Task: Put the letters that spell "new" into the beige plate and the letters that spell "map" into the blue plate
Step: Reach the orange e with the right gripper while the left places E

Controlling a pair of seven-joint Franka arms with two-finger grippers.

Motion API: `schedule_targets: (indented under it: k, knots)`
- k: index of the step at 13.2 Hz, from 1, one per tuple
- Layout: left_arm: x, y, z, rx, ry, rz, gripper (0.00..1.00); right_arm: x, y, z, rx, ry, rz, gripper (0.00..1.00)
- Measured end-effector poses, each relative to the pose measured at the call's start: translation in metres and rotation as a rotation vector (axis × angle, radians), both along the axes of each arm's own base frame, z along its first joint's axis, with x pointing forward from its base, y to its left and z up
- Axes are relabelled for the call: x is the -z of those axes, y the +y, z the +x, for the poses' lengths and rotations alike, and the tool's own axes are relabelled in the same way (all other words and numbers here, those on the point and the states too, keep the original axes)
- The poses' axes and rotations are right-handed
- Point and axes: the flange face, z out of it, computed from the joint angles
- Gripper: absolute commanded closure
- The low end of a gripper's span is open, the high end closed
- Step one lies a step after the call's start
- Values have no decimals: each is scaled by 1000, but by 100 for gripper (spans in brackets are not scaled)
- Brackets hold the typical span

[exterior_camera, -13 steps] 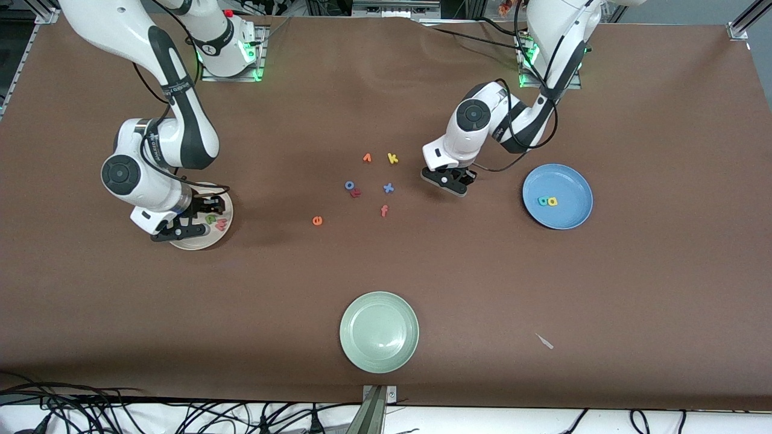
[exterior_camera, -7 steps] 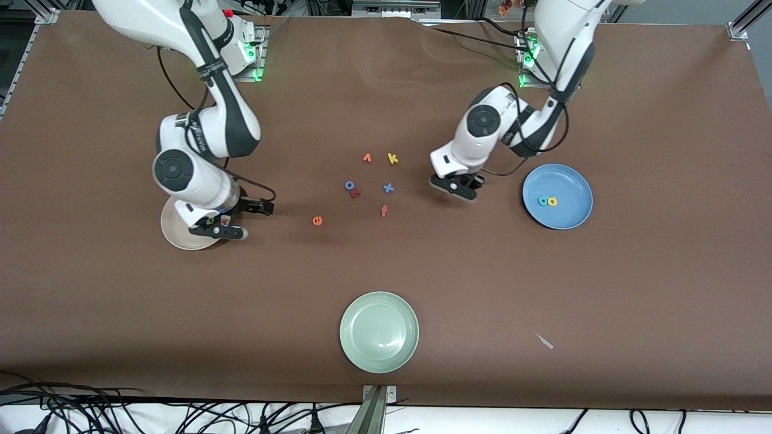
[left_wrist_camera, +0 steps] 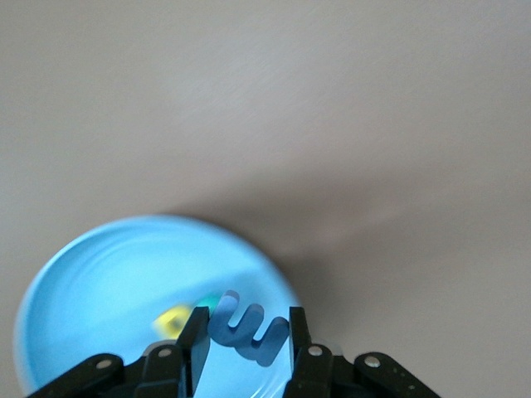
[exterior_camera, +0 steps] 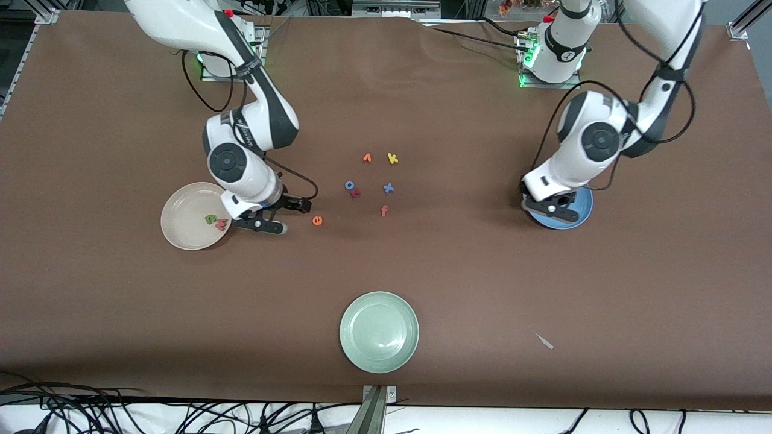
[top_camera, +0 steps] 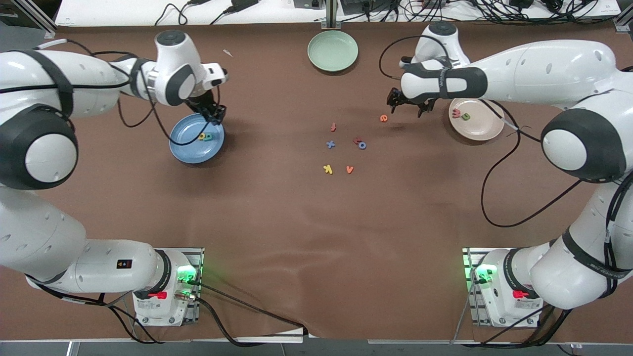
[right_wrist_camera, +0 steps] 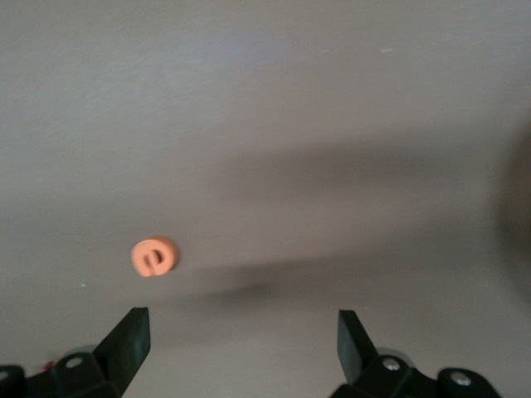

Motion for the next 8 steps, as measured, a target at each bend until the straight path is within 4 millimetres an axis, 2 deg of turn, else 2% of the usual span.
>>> schedule_targets:
  k: [2,4,5,6,8]
  knots:
    - [6,33,-18,5,32,8,66,9,20,1,-25,-3,0,0]
    - [14,71,-26,19,60,3,49,20,33,3,-42,-12,1,0]
    - [15,91,-27,27,66,-1,29,27,39,1,-51,-21,3,0]
    - [16,103,-27,27,68,-3,0,32,44,-1,-59,-30,6,0]
    - [16,107,-27,26,68,-3,0,40,49,-3,-67,-41,8,3]
